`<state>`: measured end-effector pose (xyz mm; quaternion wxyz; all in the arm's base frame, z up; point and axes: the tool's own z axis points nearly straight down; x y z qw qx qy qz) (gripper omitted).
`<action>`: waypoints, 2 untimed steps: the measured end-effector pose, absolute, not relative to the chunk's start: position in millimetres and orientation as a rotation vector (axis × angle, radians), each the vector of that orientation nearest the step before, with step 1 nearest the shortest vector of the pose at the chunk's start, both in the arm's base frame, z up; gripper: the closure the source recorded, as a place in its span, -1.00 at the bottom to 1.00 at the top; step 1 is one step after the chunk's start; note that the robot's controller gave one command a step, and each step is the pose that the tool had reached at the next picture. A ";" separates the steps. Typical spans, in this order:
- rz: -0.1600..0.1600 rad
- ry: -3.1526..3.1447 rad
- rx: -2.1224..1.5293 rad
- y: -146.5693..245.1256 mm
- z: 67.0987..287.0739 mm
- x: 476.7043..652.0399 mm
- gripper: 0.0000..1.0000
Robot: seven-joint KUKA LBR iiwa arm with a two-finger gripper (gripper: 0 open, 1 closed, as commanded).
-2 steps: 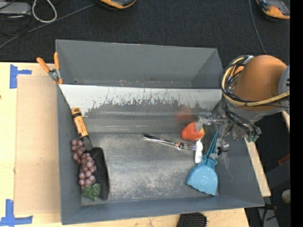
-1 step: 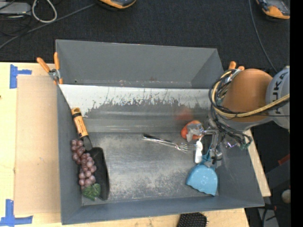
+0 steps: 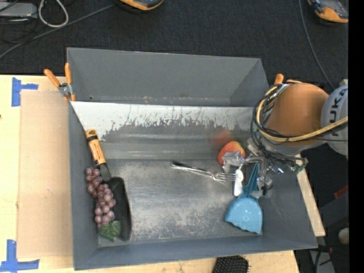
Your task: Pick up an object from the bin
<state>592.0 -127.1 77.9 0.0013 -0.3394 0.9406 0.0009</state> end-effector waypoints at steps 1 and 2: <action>0.005 2.980 -0.989 -129.3 73.5 596.1 -1.00; 0.005 2.983 -0.979 -131.9 72.2 606.6 -1.00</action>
Offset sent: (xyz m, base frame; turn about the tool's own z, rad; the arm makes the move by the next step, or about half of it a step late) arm 0.0253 -0.0100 -0.0079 -0.2421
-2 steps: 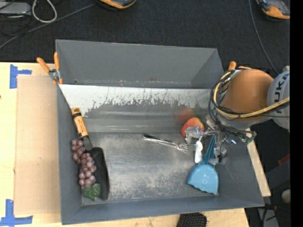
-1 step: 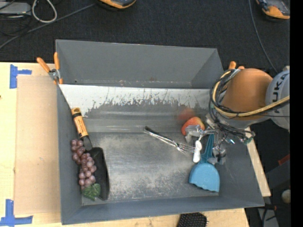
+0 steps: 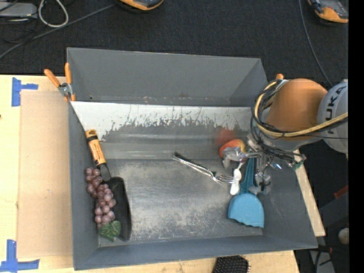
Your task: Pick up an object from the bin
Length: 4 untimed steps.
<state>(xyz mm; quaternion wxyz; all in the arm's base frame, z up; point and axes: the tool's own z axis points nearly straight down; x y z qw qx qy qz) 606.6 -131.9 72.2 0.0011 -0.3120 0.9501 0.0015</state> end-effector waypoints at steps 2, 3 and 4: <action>0.024 2.884 -1.226 -137.6 70.3 605.4 -1.00; 0.045 2.851 -1.267 -142.0 72.1 600.6 -1.00; 0.040 2.810 -1.358 -142.1 73.4 614.2 1.00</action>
Offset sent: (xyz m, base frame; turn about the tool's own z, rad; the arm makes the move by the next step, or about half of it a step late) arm -0.0036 -0.0099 -0.0022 -0.2418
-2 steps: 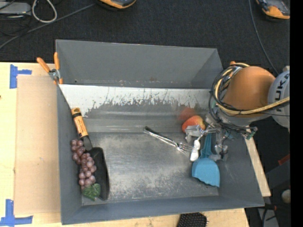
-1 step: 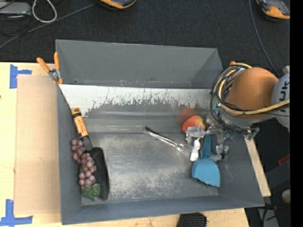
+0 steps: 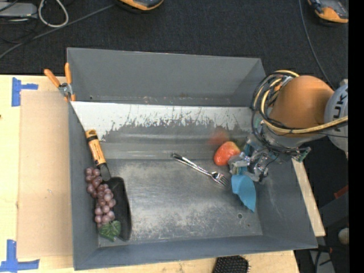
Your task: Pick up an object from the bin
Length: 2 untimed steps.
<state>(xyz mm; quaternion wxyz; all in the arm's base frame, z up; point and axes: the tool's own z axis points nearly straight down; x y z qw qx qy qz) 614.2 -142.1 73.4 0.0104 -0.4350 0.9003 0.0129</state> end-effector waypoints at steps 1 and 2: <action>0.041 2.810 -1.356 -142.2 73.4 614.2 1.00; 0.051 2.793 -1.401 -140.1 72.2 620.0 1.00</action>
Offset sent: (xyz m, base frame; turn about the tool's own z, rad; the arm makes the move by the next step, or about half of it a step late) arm 0.0078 0.0013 -0.0034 -0.0408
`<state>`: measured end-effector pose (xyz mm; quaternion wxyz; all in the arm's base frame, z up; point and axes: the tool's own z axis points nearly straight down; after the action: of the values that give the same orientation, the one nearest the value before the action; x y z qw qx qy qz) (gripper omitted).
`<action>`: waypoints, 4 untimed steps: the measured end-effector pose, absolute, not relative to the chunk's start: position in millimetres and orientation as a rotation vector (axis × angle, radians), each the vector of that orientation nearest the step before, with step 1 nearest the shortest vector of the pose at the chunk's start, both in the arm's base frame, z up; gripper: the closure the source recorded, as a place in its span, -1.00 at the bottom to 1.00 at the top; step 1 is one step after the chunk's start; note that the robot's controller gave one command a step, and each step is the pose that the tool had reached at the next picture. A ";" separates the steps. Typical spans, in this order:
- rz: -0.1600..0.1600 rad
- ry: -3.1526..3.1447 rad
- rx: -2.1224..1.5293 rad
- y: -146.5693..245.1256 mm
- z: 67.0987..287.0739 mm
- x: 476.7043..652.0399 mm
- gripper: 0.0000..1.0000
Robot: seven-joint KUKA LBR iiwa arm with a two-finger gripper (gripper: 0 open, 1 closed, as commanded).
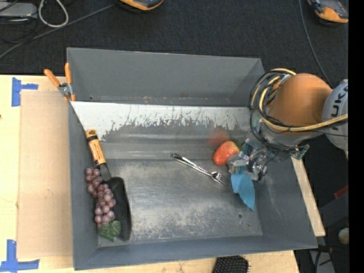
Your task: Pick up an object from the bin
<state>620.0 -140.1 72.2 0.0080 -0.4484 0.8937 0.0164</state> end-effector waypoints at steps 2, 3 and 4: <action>0.065 2.769 -1.436 -142.6 72.7 620.2 1.00; 0.055 2.820 -1.327 -141.5 92.3 618.1 1.00; 0.055 2.575 -1.745 -138.4 73.5 619.9 1.00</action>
Offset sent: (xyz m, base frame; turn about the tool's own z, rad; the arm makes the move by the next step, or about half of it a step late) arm -0.0012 -0.0095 -0.0022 -0.0268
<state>619.9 -138.4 73.5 0.0151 -0.5609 0.8276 0.0177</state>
